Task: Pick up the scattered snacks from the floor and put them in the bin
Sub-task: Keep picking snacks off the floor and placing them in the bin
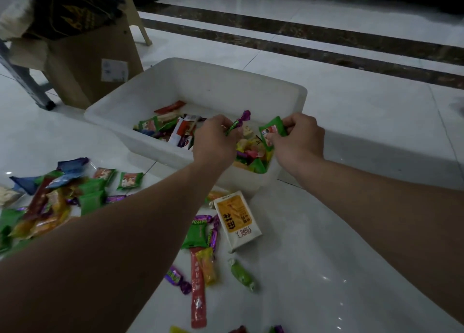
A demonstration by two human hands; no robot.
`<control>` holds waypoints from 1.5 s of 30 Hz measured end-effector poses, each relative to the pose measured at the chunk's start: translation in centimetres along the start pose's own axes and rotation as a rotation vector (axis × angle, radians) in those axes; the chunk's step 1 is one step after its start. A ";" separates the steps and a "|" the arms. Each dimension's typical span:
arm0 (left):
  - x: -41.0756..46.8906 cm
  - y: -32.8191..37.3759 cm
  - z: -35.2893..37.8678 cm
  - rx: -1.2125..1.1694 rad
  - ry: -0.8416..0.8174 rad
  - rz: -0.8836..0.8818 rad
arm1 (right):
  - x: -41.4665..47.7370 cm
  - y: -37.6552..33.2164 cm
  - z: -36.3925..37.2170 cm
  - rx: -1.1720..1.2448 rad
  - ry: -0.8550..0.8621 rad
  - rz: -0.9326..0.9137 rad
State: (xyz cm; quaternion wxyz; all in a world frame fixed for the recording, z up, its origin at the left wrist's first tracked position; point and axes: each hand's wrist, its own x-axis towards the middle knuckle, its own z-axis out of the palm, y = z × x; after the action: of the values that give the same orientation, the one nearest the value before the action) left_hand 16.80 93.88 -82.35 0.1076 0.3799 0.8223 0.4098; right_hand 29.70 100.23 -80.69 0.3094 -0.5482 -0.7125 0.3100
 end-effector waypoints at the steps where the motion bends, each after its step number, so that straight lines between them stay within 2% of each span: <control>1: 0.3 -0.3 0.3 0.051 0.002 0.006 | 0.4 0.2 0.4 -0.012 0.013 0.007; 5: 1.1 -1.9 1.0 0.247 -0.006 0.044 | 1.3 0.7 1.9 -0.076 0.032 0.012; 8: 0.8 -2.6 0.7 0.303 -0.026 0.075 | 1.0 0.8 2.0 -0.146 0.007 -0.055; 19: -3.0 -3.2 -6.0 0.263 0.078 0.108 | -4.3 -1.3 1.2 -0.109 -0.182 -0.371; 24: -7.2 -4.5 -11.8 0.305 0.154 -0.026 | -8.8 -4.3 2.3 -0.111 -0.303 -0.487; 28: -11.5 -6.2 -15.9 0.333 0.216 -0.134 | -13.6 -7.3 4.9 -0.072 -0.440 -0.510; 35: -20.2 -11.4 -19.4 0.352 0.289 -0.300 | -22.8 -8.7 9.9 -0.074 -0.712 -0.567; 40: -25.0 -14.6 -20.2 0.418 0.260 -0.448 | -26.7 -7.1 11.4 -0.222 -0.915 -0.624; 45: -28.8 -18.1 -20.8 0.435 0.177 -0.498 | -28.2 -4.8 13.0 -0.351 -1.082 -0.719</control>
State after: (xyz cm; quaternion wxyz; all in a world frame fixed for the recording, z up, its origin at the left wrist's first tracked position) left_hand 16.74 54.24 -86.54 0.0491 0.1445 0.9641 0.2173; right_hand 22.56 70.45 -87.76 -0.1009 -0.0865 -0.9452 0.2981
